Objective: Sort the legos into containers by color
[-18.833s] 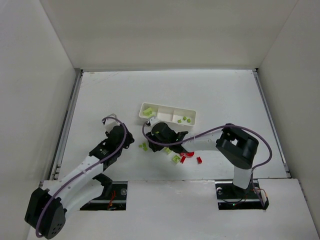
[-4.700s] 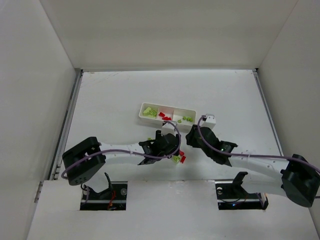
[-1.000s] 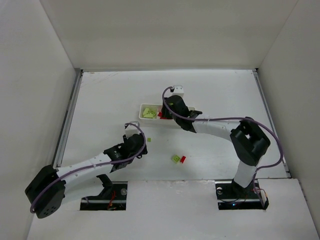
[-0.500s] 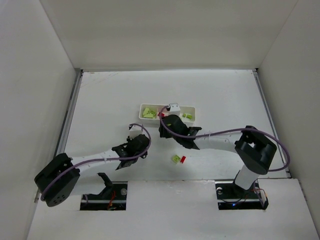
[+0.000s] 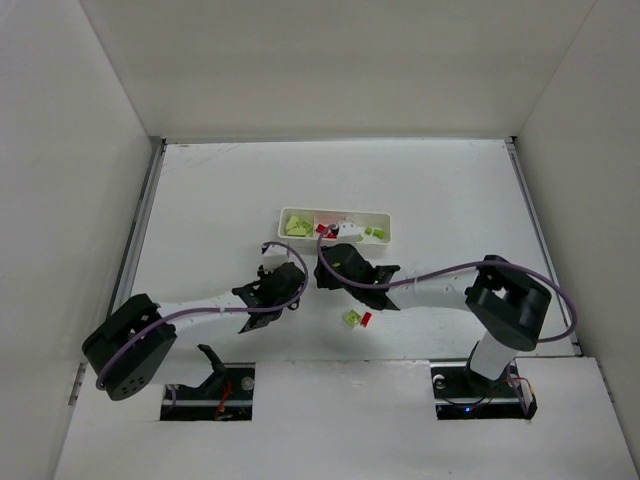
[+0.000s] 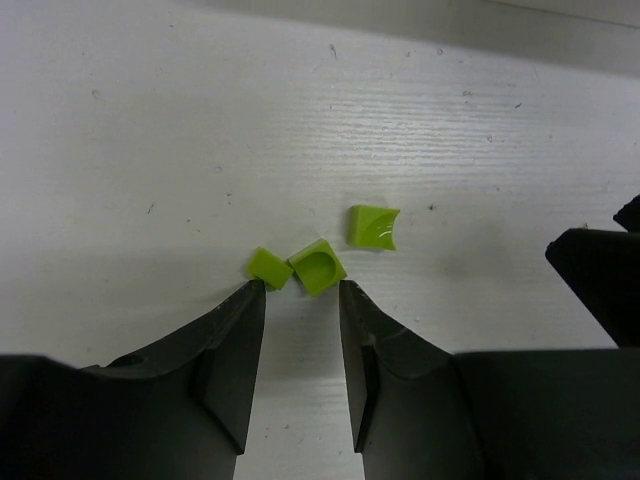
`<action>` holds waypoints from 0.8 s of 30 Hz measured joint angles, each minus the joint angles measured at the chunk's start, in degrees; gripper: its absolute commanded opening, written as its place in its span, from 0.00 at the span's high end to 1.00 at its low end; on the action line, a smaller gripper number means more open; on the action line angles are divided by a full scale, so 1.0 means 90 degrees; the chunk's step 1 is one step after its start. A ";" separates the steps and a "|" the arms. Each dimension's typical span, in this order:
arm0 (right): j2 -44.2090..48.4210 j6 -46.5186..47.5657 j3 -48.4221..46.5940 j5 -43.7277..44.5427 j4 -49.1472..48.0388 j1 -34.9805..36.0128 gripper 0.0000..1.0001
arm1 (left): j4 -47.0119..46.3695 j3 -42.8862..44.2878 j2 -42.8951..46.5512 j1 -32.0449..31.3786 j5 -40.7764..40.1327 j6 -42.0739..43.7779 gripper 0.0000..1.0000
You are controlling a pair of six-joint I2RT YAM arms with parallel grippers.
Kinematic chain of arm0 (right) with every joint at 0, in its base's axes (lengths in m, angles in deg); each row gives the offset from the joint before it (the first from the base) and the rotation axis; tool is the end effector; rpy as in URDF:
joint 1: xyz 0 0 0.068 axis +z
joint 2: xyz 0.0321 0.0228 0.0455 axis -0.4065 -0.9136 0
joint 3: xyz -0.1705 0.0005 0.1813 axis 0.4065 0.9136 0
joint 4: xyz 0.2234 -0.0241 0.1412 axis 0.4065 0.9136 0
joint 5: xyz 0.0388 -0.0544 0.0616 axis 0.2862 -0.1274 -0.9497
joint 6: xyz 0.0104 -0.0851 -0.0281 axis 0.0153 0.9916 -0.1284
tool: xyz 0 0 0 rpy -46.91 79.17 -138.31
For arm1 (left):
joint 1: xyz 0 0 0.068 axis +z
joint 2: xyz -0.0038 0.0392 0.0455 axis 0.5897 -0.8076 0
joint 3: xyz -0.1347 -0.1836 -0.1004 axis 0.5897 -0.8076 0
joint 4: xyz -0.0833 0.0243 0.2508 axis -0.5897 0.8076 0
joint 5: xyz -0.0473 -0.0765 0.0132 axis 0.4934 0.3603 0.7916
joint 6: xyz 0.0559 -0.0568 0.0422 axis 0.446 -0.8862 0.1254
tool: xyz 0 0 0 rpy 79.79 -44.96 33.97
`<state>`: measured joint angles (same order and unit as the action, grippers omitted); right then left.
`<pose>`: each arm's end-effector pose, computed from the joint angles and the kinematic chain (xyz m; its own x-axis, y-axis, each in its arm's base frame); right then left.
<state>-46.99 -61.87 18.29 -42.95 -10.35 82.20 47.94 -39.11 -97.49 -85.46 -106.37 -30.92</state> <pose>0.2283 0.3089 0.1274 -0.6248 0.0487 -0.7793 -0.3033 0.9046 0.2997 0.2028 -0.1777 0.0985 -0.6166 -0.1231 -0.7776 0.0726 0.9746 -0.2118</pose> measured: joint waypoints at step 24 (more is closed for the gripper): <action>-0.0413 -0.0267 -0.0015 -0.0097 -0.0260 -0.0002 0.46 | -0.0454 0.0124 -0.0432 0.0291 -0.0328 0.0153 0.73</action>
<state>-50.70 -64.27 18.15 -43.83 -12.69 82.18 43.85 -38.00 -101.38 -82.84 -109.32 -29.55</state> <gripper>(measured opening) 0.537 0.302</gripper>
